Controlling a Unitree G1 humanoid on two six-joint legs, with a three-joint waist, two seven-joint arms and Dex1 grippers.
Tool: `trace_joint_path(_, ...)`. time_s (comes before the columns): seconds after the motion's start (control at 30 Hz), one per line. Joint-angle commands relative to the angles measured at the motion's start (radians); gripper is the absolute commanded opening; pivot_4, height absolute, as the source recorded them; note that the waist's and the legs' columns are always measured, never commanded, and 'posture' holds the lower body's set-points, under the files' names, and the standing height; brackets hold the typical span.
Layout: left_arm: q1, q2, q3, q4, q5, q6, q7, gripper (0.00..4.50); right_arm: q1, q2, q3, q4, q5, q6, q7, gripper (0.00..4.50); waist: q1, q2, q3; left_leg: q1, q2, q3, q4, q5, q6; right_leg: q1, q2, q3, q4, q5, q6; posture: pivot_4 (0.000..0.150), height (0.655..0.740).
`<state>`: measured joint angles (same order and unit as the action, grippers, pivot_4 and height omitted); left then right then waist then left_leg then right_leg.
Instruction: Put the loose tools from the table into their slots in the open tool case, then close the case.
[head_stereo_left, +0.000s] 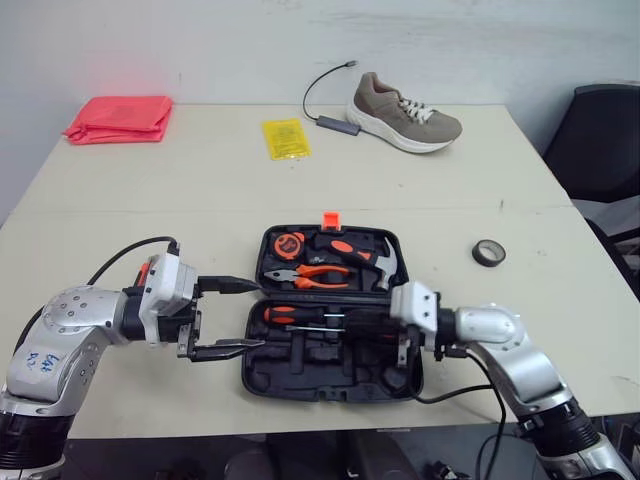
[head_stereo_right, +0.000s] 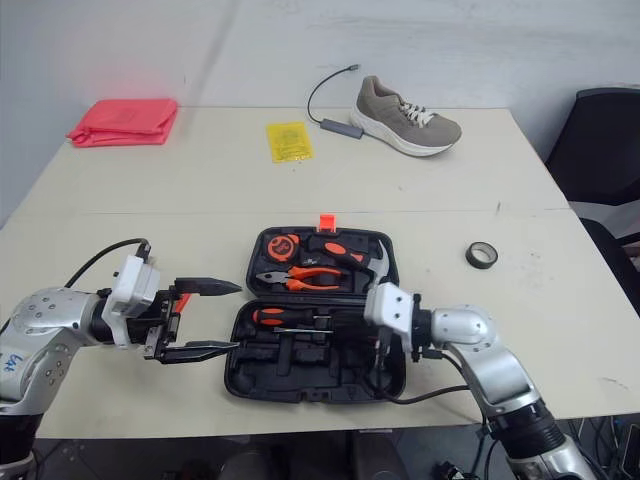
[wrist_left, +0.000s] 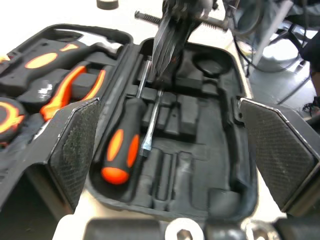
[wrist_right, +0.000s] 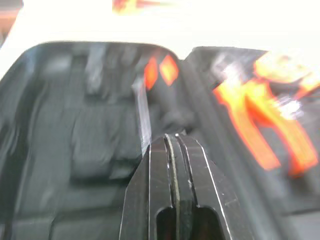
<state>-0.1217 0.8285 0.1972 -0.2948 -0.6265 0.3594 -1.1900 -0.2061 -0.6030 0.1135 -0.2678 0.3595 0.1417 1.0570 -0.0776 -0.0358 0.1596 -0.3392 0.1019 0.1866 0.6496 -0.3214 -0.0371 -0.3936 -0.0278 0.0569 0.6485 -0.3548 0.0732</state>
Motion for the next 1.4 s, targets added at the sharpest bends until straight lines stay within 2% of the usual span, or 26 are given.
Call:
trace_joint_path(0.03, 0.026, 0.024, 0.113, 0.041, -0.001, -0.006, 0.039, 4.5, 0.084, -0.101, -0.184, -0.137, 0.144, 0.081, 0.021, 1.01, 0.001, 0.001, 0.0, 0.0, 0.0, 0.0, -0.001, 0.0, 0.0, 0.0, 0.0, 0.0, -0.001, 0.0, 0.0, 0.15, 0.74)
trace_joint_path(0.13, 0.062, 0.054, 0.219, 0.109, 0.015, -0.021, 0.055, 4.5, 0.183, -0.181, -0.323, -0.163, 0.158, 0.079, 0.029, 2.36, 0.0, 0.0, 0.001, 0.0, 0.001, -0.001, -0.002, 0.0, 0.0, 0.0, 0.001, -0.001, -0.003, 0.0, 0.0, 0.15, 0.74)
trace_joint_path(0.2, 0.11, 0.075, 0.3, 0.168, 0.033, -0.048, 0.05, 4.5, 0.257, -0.216, -0.438, -0.124, 0.145, 0.027, 0.048, 3.43, -0.004, -0.001, 0.002, 0.0, 0.001, -0.001, -0.002, 0.0, 0.0, 0.0, 0.0, -0.001, -0.003, 0.0, 0.0, 0.15, 0.74)
trace_joint_path(0.23, 0.143, 0.084, 0.337, 0.204, 0.048, -0.069, 0.041, 4.5, 0.29, -0.221, -0.5, -0.089, 0.157, -0.005, 0.074, 3.69, -0.006, -0.001, 0.002, 0.0, 0.001, -0.001, -0.002, -0.001, 0.0, 0.0, 0.0, 0.0, -0.004, 0.0, 0.0, 0.15, 0.74)
trace_joint_path(0.27, 0.174, 0.092, 0.372, 0.243, 0.065, -0.092, 0.033, 4.5, 0.32, -0.225, -0.561, -0.046, 0.159, -0.047, 0.097, 4.27, -0.006, -0.001, 0.002, 0.001, 0.0, 0.0, -0.002, -0.001, 0.001, 0.002, 0.0, 0.0, -0.004, 0.0, 0.0, 0.15, 0.74)
trace_joint_path(0.3, 0.199, 0.096, 0.408, 0.294, 0.081, -0.12, 0.032, 4.5, 0.348, -0.235, -0.614, 0.007, 0.153, -0.082, 0.124, 4.4, -0.005, -0.001, 0.002, 0.001, 0.0, 0.0, -0.002, -0.001, 0.001, 0.002, 0.0, 0.0, -0.005, 0.0, 0.0, 0.15, 0.74)
trace_joint_path(0.4, 0.233, 0.099, 0.493, 0.454, 0.123, -0.212, 0.058, 4.5, 0.408, -0.247, -0.718, 0.148, 0.101, -0.153, 0.118, 4.4, -0.005, -0.001, 0.003, 0.002, 0.0, 0.001, -0.004, -0.002, 0.002, 0.002, -0.001, -0.001, -0.006, 0.0, 0.0, 0.15, 0.74)
trace_joint_path(0.47, 0.241, 0.107, 0.548, 0.579, 0.148, -0.275, 0.088, 4.5, 0.434, -0.244, -0.782, 0.308, 0.064, -0.285, 0.126, 4.4, -0.005, -0.003, 0.003, 0.002, 0.0, 0.001, -0.003, -0.002, 0.002, 0.002, -0.001, -0.001, -0.007, 0.0, 0.0, 0.15, 0.74)
trace_joint_path(0.6, 0.268, 0.139, 0.631, 0.782, 0.181, -0.365, 0.132, 4.5, 0.451, -0.279, -0.836, 0.554, 0.038, -0.449, 0.173, 4.4, -0.007, -0.004, 0.004, 0.002, 0.001, 0.001, -0.005, -0.005, 0.003, 0.002, -0.004, -0.001, -0.008, -0.001, -0.001, 0.15, 0.74)
trace_joint_path(0.7, 0.285, 0.149, 0.648, 0.831, 0.183, -0.397, 0.138, 4.5, 0.44, -0.289, -0.833, 0.622, 0.045, -0.515, 0.19, 4.4, -0.009, -0.003, 0.004, 0.003, 0.003, 0.003, -0.005, -0.006, 0.004, 0.002, -0.005, -0.001, -0.009, -0.001, -0.001, 0.15, 0.74)
trace_joint_path(0.83, 0.325, 0.112, 0.632, 0.721, 0.148, -0.365, 0.112, 4.5, 0.409, -0.249, -0.768, 0.499, 0.106, -0.486, 0.182, 4.4, -0.015, -0.002, 0.005, 0.003, 0.002, 0.003, -0.006, -0.006, 0.004, 0.002, -0.008, -0.001, -0.008, 0.0, 0.0, 0.15, 0.74)
trace_joint_path(1.1, 0.419, 0.047, 0.56, 0.305, 0.053, -0.187, 0.09, 4.5, 0.339, -0.146, -0.579, 0.149, 0.233, -0.359, 0.147, 4.4, -0.008, 0.0, 0.006, 0.003, 0.002, 0.002, -0.009, -0.005, 0.002, 0.002, -0.007, -0.002, -0.008, 0.0, 0.0, 0.15, 0.74)
trace_joint_path(1.2, 0.444, 0.021, 0.533, 0.18, 0.061, -0.141, 0.135, 4.5, 0.326, -0.109, -0.523, 0.063, 0.259, -0.342, 0.141, 4.4, -0.002, 0.0, 0.006, 0.003, 0.001, 0.002, -0.008, -0.005, 0.002, 0.003, -0.007, -0.002, -0.008, 0.0, 0.001, 0.15, 0.74)
trace_joint_path(1.4, 0.504, -0.052, 0.45, -0.064, 0.084, 0.059, 0.342, 4.5, 0.336, -0.016, -0.388, -0.09, 0.268, -0.326, 0.107, 4.4, -0.004, 0.0, 0.006, 0.002, 0.001, 0.001, -0.007, -0.005, 0.003, 0.003, -0.007, -0.002, -0.008, 0.001, 0.001, 0.15, 0.74)
